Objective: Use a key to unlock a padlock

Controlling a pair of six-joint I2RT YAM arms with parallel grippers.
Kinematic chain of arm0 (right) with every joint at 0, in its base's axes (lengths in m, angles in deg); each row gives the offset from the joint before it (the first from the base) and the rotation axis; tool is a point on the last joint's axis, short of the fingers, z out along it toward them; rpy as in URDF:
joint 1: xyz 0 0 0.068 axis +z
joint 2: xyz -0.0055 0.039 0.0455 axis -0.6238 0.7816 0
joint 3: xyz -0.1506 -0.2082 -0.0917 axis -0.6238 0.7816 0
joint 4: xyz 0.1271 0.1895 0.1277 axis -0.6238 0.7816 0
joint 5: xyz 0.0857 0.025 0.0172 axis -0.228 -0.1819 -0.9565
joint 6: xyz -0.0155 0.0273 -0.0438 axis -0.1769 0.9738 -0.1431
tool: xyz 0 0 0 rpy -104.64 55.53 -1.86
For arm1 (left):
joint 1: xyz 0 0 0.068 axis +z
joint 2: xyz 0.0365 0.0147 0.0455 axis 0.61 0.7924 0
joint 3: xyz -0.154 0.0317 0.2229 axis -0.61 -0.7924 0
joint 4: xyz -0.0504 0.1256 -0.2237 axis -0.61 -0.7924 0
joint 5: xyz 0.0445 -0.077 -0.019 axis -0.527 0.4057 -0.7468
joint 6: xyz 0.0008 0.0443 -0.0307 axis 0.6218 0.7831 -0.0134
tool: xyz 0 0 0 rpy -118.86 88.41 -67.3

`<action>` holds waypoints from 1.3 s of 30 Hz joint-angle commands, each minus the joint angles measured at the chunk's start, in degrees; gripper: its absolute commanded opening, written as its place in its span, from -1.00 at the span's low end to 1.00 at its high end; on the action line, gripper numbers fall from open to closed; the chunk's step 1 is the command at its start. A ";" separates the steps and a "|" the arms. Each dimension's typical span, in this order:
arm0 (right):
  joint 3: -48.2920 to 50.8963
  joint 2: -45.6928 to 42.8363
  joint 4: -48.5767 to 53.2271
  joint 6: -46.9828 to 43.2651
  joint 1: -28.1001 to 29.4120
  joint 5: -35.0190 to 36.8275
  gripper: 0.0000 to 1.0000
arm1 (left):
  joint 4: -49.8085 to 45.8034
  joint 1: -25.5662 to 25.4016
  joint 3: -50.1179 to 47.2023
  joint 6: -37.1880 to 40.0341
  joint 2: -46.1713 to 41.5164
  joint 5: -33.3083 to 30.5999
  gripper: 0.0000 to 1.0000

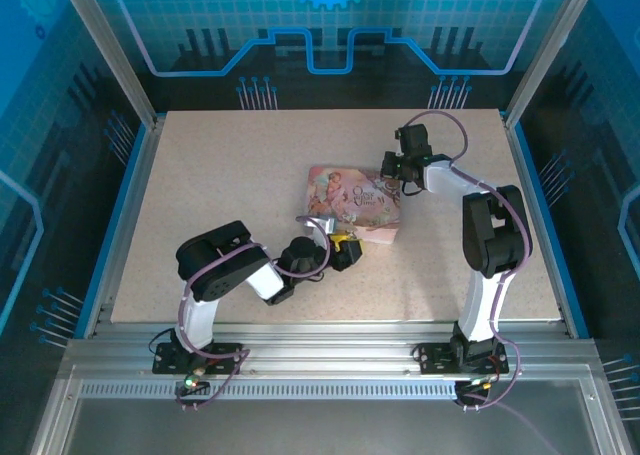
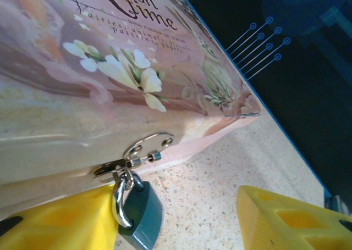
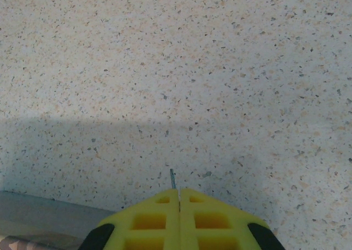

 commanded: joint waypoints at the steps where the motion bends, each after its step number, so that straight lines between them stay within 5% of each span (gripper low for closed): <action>1: 1.47 -0.21 5.14 1.07 1.79 -1.60 -1.00 | 1.37 0.13 1.88 -0.73 1.54 2.41 0.23; 11: 1.56 -0.21 5.05 1.11 1.89 -1.62 -1.00 | 0.14 0.01 4.64 -2.15 4.49 2.28 0.31; 17: 1.65 -0.55 5.23 0.70 1.88 -1.09 -1.00 | 2.43 0.24 3.51 -3.20 5.23 2.31 0.20; 39: 2.37 -1.23 4.87 0.93 1.97 -1.17 -1.00 | -2.53 3.26 0.94 -3.31 1.78 5.42 -0.61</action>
